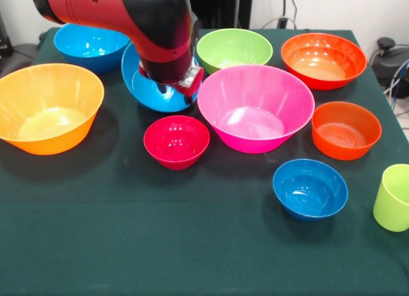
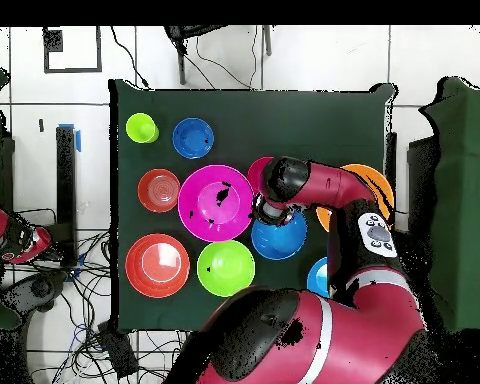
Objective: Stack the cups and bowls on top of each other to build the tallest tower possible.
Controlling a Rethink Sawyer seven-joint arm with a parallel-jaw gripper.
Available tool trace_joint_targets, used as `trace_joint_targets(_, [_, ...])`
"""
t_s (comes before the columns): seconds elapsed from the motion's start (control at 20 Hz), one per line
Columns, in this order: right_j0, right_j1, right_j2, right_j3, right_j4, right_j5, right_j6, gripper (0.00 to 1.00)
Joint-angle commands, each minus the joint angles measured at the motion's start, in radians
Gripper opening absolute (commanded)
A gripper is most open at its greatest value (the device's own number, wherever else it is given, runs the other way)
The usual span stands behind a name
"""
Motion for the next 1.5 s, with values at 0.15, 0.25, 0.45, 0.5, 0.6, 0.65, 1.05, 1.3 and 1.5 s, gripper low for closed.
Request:
trace_joint_targets(0.15, [0.002, -0.03, 0.104, 0.031, -0.014, 0.048, -0.127, 1.0])
trace_joint_targets(0.25, [0.015, -0.046, 0.083, 0.021, -0.036, 0.1, -0.14, 1.0])
trace_joint_targets(0.45, [0.021, -0.069, 0.066, 0.021, -0.059, 0.141, -0.158, 1.0])
trace_joint_targets(0.5, [0.022, -0.079, 0.063, 0.025, -0.064, 0.151, -0.162, 1.0])
trace_joint_targets(0.6, [0.031, -0.094, 0.051, 0.027, -0.08, 0.178, -0.169, 1.0])
trace_joint_targets(0.65, [0.034, -0.102, 0.046, 0.026, -0.09, 0.19, -0.173, 1.0])
trace_joint_targets(1.05, [0.027, -0.081, 0.043, 0.037, -0.147, 0.151, -0.185, 1.0])
trace_joint_targets(1.3, [0.015, -0.089, 0.055, 0.071, -0.15, 0.099, -0.157, 1.0])
trace_joint_targets(1.5, [0.014, -0.05, 0.076, 0.06, -0.135, 0.01, -0.109, 1.0])
